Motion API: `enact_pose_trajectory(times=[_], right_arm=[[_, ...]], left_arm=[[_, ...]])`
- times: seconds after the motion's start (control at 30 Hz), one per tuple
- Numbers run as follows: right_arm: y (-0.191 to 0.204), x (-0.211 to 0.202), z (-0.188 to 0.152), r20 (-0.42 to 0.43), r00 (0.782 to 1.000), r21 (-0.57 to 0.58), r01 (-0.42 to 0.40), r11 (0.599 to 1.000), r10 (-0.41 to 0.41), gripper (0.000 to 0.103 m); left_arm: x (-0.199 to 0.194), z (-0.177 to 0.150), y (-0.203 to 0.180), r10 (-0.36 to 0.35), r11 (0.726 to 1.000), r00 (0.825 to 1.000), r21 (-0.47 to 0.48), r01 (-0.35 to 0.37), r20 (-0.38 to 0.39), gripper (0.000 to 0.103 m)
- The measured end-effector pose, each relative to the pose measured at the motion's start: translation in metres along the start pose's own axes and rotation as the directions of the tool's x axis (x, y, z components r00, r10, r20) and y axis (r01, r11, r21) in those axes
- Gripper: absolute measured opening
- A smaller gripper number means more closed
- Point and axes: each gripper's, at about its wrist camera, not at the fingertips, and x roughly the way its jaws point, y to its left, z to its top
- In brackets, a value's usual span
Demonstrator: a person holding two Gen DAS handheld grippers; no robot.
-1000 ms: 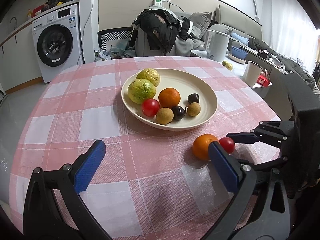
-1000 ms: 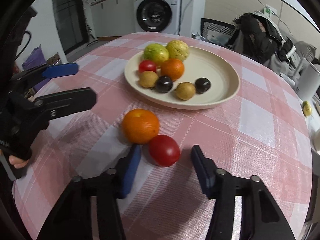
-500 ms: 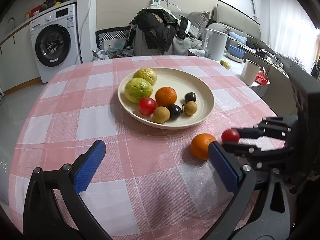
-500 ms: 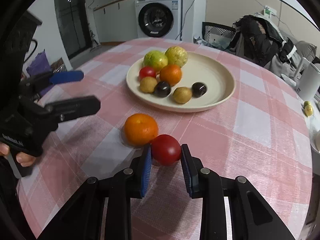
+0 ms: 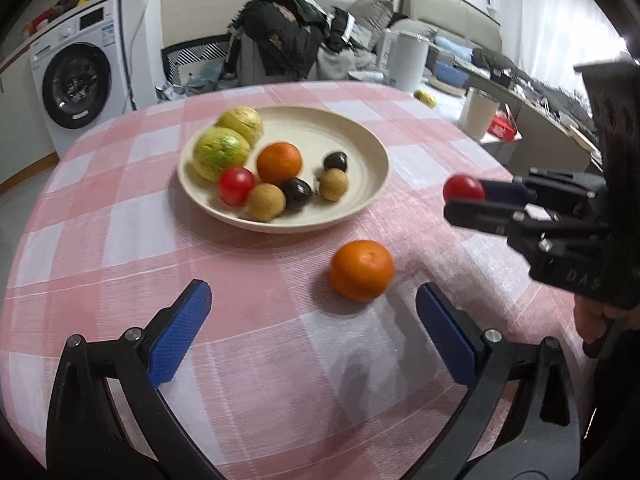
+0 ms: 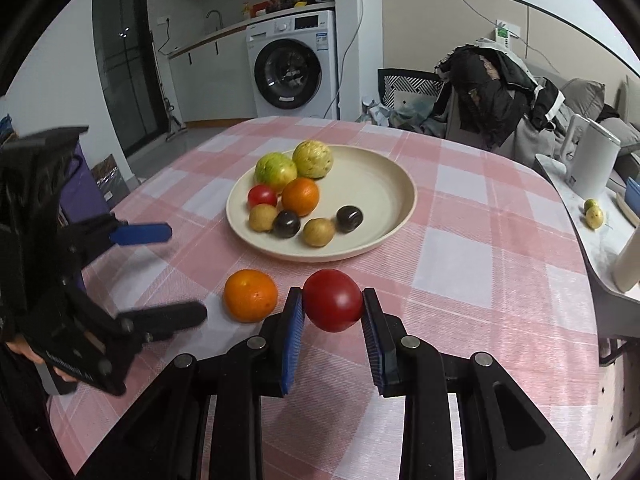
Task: Organize fruits
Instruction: 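Grasp the orange with the left tool while the right tool holds the tomato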
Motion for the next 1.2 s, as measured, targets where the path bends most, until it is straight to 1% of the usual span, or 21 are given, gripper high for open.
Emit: enact_pose_trajectory(times=[0.07,0.13,0.2,0.23,0.3,0.33,0.4,0.47,0.6,0.8,0.93,1.07,1.13,1.2], right_arm=[[-0.003,-0.001,0.0,0.004,1.0,0.006,-0.001,1.0,0.001,0.029],[-0.005,-0.002,-0.001,0.005,1.0,0.007,-0.002,1.0,0.002,0.029],[-0.007,-0.001,-0.001,0.006,1.0,0.016,-0.003,1.0,0.003,0.029],[-0.008,-0.001,-0.001,0.006,1.0,0.02,-0.005,1.0,0.005,0.029],[-0.01,-0.002,-0.001,0.007,1.0,0.023,-0.005,1.0,0.005,0.029],[-0.01,-0.002,-0.001,0.006,1.0,0.023,-0.006,1.0,0.006,0.029],[-0.01,-0.001,-0.001,0.005,1.0,0.023,-0.005,1.0,0.005,0.029],[-0.01,0.0,-0.001,0.003,1.0,0.022,-0.006,1.0,0.006,0.029],[-0.01,0.001,-0.003,-0.002,1.0,0.024,-0.004,1.0,0.004,0.029],[-0.011,0.003,-0.004,-0.006,1.0,0.023,-0.006,1.0,0.006,0.029],[-0.01,0.006,-0.005,-0.013,1.0,0.022,-0.005,1.0,0.005,0.029],[-0.008,0.006,-0.005,-0.018,1.0,0.016,-0.007,1.0,0.008,0.029],[-0.007,0.006,-0.005,-0.018,1.0,0.015,-0.006,1.0,0.006,0.029],[-0.007,0.006,-0.005,-0.018,1.0,0.014,-0.008,1.0,0.008,0.029]], left_arm=[[0.008,0.001,-0.004,-0.01,1.0,1.0,-0.008,0.01,-0.021,0.102],[0.016,0.002,-0.008,-0.029,0.999,0.999,-0.015,0.029,-0.041,0.098],[0.022,0.003,-0.012,-0.033,0.999,0.998,-0.008,0.032,-0.056,0.085],[0.025,0.004,-0.014,-0.027,1.0,0.998,0.001,0.027,-0.065,0.082],[0.03,0.004,-0.018,-0.019,1.0,0.997,0.022,0.02,-0.076,0.066],[0.031,0.004,-0.02,-0.021,0.999,0.997,0.027,0.023,-0.078,0.062],[0.034,0.005,-0.023,-0.035,0.998,0.996,0.04,0.039,-0.082,0.044],[0.032,0.005,-0.025,-0.059,0.997,0.995,0.048,0.063,-0.08,0.036],[0.03,0.006,-0.024,-0.054,0.997,0.996,0.046,0.057,-0.066,0.036],[0.021,0.009,-0.017,-0.069,0.997,0.997,0.029,0.07,-0.037,0.035],[0.02,0.008,-0.014,-0.075,0.997,0.996,0.017,0.076,-0.04,0.036],[0.023,0.008,-0.017,-0.068,0.997,0.996,0.028,0.07,-0.049,0.036],[0.025,0.01,-0.018,-0.058,0.998,0.997,0.033,0.06,-0.048,0.038],[0.031,0.014,-0.02,-0.037,0.999,0.998,0.038,0.039,-0.052,0.045]])
